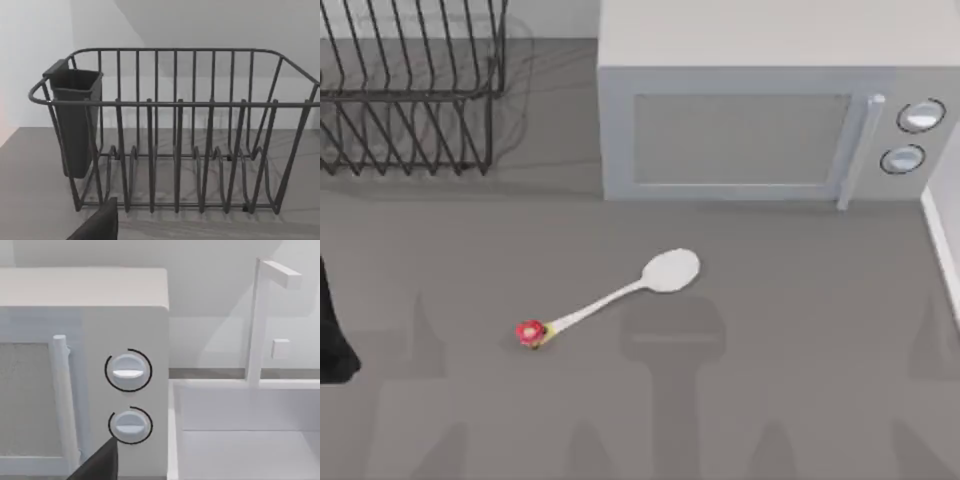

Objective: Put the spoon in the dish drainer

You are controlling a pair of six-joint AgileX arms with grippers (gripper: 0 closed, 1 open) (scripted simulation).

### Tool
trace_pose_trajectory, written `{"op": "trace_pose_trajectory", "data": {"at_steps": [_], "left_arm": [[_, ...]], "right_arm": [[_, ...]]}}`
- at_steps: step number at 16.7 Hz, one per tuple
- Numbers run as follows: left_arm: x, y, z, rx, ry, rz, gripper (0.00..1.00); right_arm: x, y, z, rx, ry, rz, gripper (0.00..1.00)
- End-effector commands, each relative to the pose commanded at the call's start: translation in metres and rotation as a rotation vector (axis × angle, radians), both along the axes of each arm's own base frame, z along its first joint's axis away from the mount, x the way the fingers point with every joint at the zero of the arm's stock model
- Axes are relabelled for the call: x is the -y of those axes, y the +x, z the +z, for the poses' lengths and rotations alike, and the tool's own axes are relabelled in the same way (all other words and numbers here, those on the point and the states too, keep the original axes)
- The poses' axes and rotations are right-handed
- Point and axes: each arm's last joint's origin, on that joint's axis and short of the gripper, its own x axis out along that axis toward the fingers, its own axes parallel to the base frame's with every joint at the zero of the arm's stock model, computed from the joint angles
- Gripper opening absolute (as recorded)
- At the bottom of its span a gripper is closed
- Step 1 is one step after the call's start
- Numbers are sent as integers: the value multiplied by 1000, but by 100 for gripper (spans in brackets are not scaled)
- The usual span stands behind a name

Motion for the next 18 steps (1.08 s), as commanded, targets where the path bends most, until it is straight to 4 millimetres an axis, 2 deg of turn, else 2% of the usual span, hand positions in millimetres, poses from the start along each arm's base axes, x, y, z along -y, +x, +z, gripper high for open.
{"op": "trace_pose_trajectory", "data": {"at_steps": [3,5,8,10,14,18], "left_arm": [[1,0,2,-6,4,-6,100],[3,1,11,-37,25,-31,100],[11,6,36,-135,89,-99,100],[19,16,56,-238,153,-161,100],[47,59,86,-520,324,-318,100],[93,117,90,-826,520,-498,100]], "right_arm": [[0,0,0,0,0,0,100],[0,0,0,0,0,0,100],[0,0,0,0,0,0,100],[0,0,0,0,0,0,100],[0,0,0,0,0,0,100],[0,0,0,0,0,0,100]]}}
